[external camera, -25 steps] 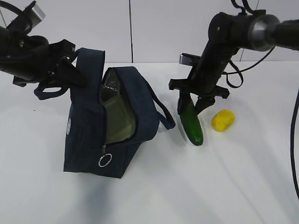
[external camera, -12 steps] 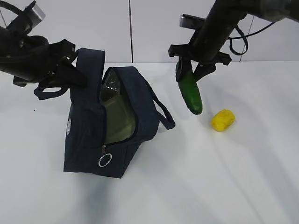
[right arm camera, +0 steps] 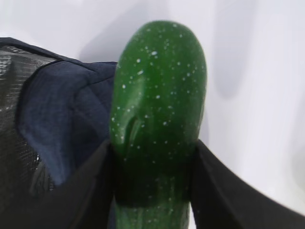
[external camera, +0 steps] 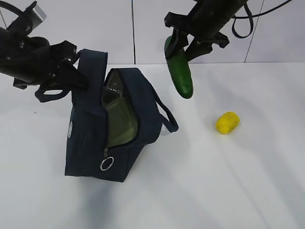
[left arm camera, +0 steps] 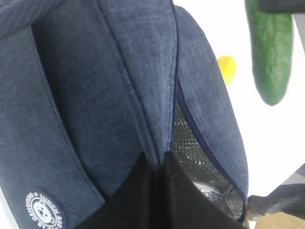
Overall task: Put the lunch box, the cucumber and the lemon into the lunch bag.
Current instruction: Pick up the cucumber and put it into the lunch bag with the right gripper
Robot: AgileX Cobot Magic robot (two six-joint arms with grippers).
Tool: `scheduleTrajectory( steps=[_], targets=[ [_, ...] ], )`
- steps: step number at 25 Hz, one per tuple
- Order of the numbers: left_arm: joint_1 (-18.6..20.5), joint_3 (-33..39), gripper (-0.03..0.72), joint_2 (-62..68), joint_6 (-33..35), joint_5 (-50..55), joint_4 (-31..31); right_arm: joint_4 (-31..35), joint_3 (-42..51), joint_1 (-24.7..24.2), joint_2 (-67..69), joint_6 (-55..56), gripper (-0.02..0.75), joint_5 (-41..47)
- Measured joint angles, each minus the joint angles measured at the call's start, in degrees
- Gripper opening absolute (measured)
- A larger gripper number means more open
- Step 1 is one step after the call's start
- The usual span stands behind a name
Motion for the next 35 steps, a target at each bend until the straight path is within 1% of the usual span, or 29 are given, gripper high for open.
scheduleTrajectory(
  steps=[2, 11, 17, 25, 27, 32, 35],
  targets=[
    [0.0, 0.0, -0.001, 0.0, 0.0, 0.4, 0.0, 0.0, 1.0, 0.0, -1.5, -0.4, 0.347, 0.0],
    [0.0, 0.0, -0.001, 0.0, 0.0, 1.0, 0.0, -0.1, 11.1, 0.0, -7.8, -2.8, 0.346, 0.0],
    [0.0, -0.1, -0.001, 0.0, 0.0, 2.2, 0.0, 2.9, 12.2, 0.0, -9.7, -5.3, 0.346, 0.1],
    [0.0, -0.3, -0.001, 0.0, 0.0, 3.3, 0.1, 3.2, 12.3, 0.1, -12.0, -5.6, 0.345, 0.2],
    [0.0, -0.3, -0.001, 0.0, 0.0, 3.7, 0.1, 3.4, 13.6, 0.3, -12.4, -5.8, 0.345, 0.2],
    [0.0, -0.3, -0.001, 0.0, 0.0, 4.1, 0.2, 8.7, 20.8, 0.7, -13.9, -10.2, 0.345, 0.2],
    [0.0, -0.3, -0.001, 0.0, 0.0, 4.5, 0.2, 12.1, 22.8, 0.7, -14.4, -12.6, 0.345, 0.2]
  ],
)
